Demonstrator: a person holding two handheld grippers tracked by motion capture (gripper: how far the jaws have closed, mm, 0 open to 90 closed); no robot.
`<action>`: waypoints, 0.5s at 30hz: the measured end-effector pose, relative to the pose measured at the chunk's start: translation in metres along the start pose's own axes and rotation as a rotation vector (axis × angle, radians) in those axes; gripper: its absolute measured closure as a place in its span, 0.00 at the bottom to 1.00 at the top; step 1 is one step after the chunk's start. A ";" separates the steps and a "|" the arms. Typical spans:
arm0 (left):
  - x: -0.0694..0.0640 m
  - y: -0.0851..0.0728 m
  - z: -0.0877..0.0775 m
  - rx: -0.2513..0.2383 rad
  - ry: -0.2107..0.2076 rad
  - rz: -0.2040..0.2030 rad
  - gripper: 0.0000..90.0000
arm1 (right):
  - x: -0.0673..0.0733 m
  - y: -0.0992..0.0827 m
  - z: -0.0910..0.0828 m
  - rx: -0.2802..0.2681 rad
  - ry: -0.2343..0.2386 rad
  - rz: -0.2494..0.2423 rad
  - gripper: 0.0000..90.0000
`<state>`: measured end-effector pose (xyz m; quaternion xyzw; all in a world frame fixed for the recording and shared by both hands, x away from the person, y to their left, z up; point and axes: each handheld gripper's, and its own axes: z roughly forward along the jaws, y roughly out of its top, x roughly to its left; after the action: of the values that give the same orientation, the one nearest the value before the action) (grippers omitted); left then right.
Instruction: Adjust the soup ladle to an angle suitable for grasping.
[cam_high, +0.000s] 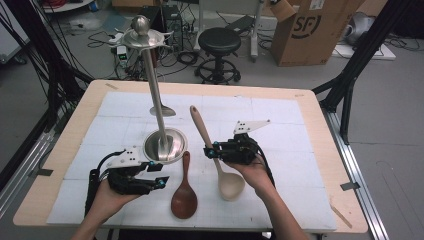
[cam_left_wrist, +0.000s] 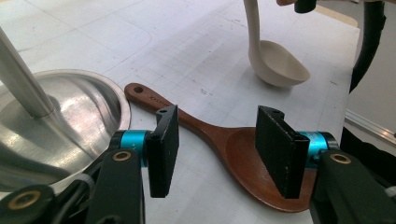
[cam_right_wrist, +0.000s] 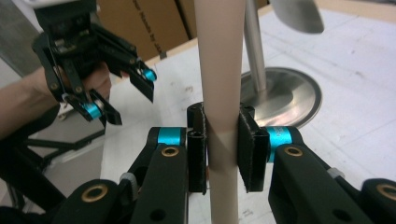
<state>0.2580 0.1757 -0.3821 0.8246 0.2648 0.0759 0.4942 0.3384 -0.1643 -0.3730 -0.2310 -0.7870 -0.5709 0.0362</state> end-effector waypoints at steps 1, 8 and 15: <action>0.000 0.000 0.000 0.000 0.000 0.000 0.56 | 0.000 0.000 -0.001 -0.009 0.003 0.004 0.84; 0.000 0.000 0.000 -0.001 -0.001 -0.001 0.56 | 0.002 0.007 -0.008 -0.049 -0.006 -0.002 0.84; 0.000 0.000 0.000 -0.002 0.003 0.000 0.55 | 0.004 0.013 -0.011 -0.082 -0.005 -0.019 0.84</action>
<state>0.2579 0.1758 -0.3822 0.8239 0.2654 0.0776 0.4947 0.3375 -0.1697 -0.3563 -0.2265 -0.7651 -0.6024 0.0192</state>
